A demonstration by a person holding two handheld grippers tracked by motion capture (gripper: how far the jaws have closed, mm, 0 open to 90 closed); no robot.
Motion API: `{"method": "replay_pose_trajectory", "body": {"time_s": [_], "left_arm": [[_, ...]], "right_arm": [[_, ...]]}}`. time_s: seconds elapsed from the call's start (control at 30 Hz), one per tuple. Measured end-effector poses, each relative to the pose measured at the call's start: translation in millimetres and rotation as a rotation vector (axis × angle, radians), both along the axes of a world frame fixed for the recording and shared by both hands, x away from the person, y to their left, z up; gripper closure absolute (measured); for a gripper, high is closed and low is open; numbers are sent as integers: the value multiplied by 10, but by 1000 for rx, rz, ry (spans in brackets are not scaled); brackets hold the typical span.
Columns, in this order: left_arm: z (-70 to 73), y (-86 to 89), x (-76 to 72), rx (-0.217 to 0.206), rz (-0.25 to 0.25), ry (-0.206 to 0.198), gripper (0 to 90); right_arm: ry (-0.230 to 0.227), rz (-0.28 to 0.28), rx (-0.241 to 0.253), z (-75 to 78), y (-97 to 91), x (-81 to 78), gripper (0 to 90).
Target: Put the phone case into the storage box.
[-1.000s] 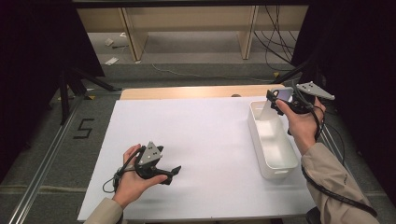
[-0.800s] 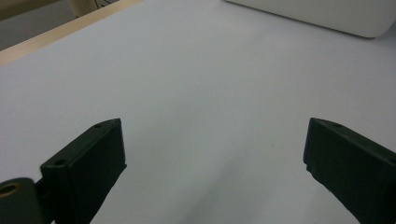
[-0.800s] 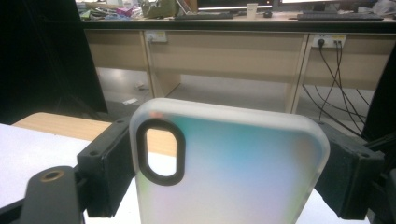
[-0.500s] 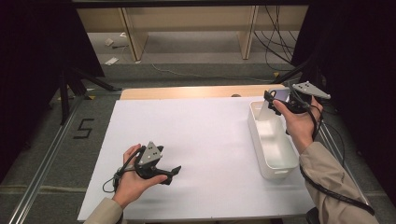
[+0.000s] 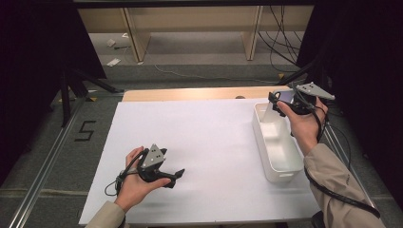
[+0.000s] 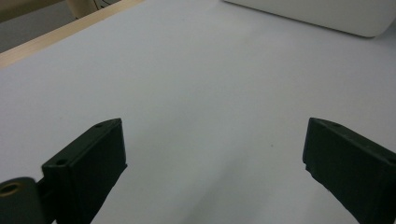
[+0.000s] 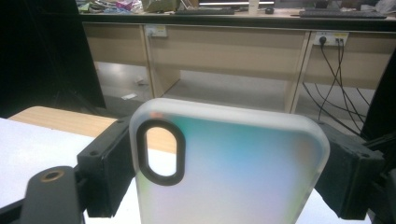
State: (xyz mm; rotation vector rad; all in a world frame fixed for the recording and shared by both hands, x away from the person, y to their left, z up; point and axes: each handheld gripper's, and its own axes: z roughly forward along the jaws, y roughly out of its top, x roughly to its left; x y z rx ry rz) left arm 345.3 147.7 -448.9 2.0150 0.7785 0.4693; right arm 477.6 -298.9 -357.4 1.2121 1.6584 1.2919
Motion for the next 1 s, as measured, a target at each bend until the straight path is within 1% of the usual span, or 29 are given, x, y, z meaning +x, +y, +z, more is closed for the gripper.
{"method": "replay_pose_trajectory", "body": {"time_s": [0.07,0.4,1.0], "left_arm": [[-1,-1,2,1,-1,-1,52],[-4,-7,-2,5,-3,0,52],[1,-5,1,2,-3,-3,53]], "right_arm": [[-1,0,-7,-5,7,6,179],[8,-5,-8,-8,-1,29,179],[15,-6,-26,-26,26,94,179]]}}
